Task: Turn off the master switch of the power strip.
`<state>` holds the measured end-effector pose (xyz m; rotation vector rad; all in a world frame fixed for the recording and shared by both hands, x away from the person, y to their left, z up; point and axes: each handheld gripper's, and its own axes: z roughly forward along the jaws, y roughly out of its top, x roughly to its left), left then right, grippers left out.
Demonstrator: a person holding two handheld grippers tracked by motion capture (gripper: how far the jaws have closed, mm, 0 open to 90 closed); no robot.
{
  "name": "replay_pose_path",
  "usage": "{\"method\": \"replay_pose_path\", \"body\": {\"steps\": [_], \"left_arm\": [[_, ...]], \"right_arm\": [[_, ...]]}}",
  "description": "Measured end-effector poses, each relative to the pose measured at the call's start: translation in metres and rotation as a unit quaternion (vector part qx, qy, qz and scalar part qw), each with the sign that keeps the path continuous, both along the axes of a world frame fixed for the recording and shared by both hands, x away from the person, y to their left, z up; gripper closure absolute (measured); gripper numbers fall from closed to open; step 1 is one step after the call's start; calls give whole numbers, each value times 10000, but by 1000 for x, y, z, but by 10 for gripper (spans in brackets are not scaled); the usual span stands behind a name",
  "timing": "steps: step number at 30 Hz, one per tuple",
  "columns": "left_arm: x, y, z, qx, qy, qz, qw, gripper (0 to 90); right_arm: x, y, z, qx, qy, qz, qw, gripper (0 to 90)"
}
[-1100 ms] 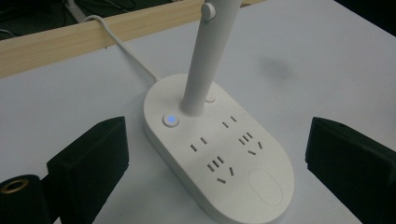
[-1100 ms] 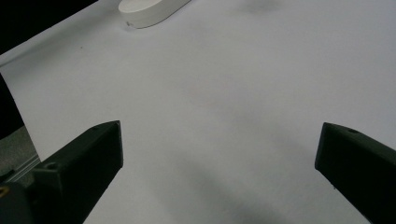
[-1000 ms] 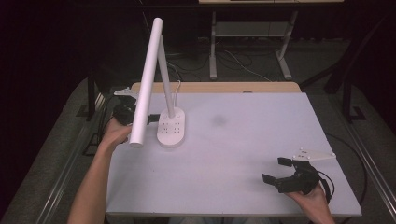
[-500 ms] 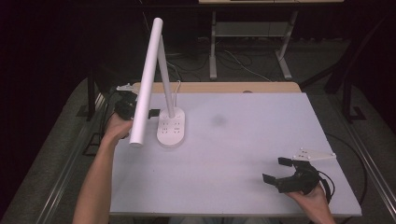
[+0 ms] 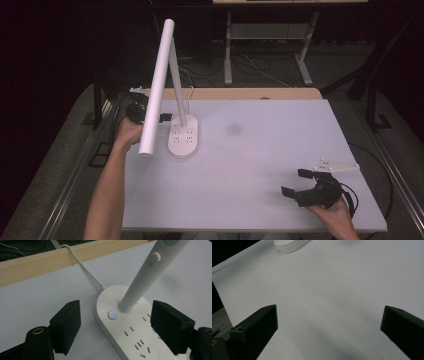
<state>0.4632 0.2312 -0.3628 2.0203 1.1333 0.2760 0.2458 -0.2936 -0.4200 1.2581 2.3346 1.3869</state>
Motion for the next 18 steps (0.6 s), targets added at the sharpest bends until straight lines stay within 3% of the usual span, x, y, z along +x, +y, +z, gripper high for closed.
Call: {"method": "replay_pose_path", "body": {"steps": [4, 11, 18], "left_arm": [[4, -2, -1, 1, -20, 7, 10000, 310], [8, -3, -8, 78, -82, -64, 9999, 493], [11, -4, -13, -79, -80, -44, 9999, 663]], "right_arm": [[0, 0, 0, -1, 11, 0, 10000, 5], [0, 0, 0, -7, 21, -7, 10000, 6], [0, -1, 0, -16, 18, -29, 10000, 5]]}}
